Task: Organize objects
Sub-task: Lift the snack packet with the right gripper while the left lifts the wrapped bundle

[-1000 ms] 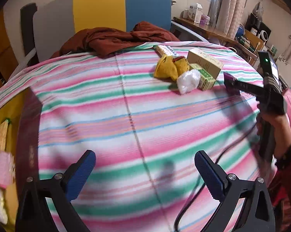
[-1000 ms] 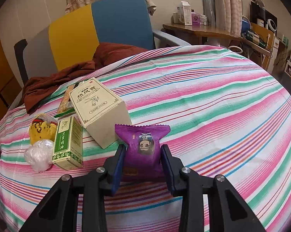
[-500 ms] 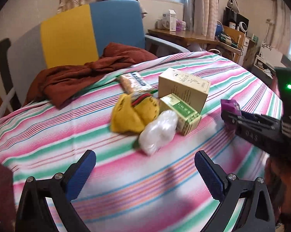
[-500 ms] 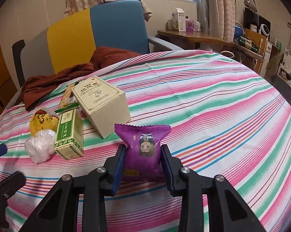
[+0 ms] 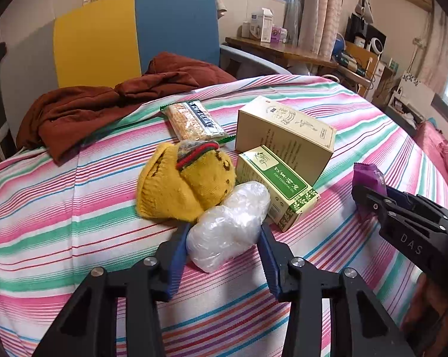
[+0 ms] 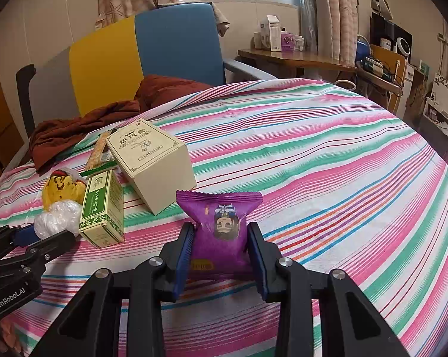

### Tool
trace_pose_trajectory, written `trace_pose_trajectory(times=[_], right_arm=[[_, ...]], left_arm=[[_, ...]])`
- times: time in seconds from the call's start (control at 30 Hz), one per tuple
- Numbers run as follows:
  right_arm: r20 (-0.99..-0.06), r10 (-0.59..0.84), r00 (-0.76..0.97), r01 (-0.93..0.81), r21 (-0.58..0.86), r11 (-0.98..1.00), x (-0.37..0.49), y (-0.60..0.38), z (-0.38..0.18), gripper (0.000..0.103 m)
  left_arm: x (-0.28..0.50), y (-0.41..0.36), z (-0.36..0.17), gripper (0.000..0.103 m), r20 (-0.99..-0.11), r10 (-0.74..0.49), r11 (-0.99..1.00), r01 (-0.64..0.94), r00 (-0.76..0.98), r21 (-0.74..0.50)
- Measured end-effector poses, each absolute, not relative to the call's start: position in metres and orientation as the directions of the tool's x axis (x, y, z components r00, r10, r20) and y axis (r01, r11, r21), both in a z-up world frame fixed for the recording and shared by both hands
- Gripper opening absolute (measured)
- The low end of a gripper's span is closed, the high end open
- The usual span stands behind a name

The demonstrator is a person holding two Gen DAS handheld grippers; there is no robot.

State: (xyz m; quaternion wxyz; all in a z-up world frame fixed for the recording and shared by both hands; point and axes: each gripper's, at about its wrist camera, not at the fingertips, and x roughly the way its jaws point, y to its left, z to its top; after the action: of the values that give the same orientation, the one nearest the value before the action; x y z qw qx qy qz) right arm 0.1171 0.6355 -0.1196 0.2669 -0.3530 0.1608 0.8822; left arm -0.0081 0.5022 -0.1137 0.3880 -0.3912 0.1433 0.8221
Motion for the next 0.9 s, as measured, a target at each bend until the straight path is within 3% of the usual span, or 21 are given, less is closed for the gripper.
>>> trace_pose_trajectory(times=[0.53,0.9], right_arm=[[-0.662,0.414,-0.624,-0.579,0.036,-0.814,0.119,0.619,-0.107,0.035],[-0.632,0.441,-0.637,-0.549,-0.029,-0.836,0.121,0.585,-0.098,0.035]], left_arm=[[0.014,0.458,-0.103,0.044,-0.686,0.549,-0.688,-0.724,-0.478,-0.046],[0.029,0.427,-0.105,0.045,-0.686,0.548,-0.700,-0.711,-0.478,-0.064]])
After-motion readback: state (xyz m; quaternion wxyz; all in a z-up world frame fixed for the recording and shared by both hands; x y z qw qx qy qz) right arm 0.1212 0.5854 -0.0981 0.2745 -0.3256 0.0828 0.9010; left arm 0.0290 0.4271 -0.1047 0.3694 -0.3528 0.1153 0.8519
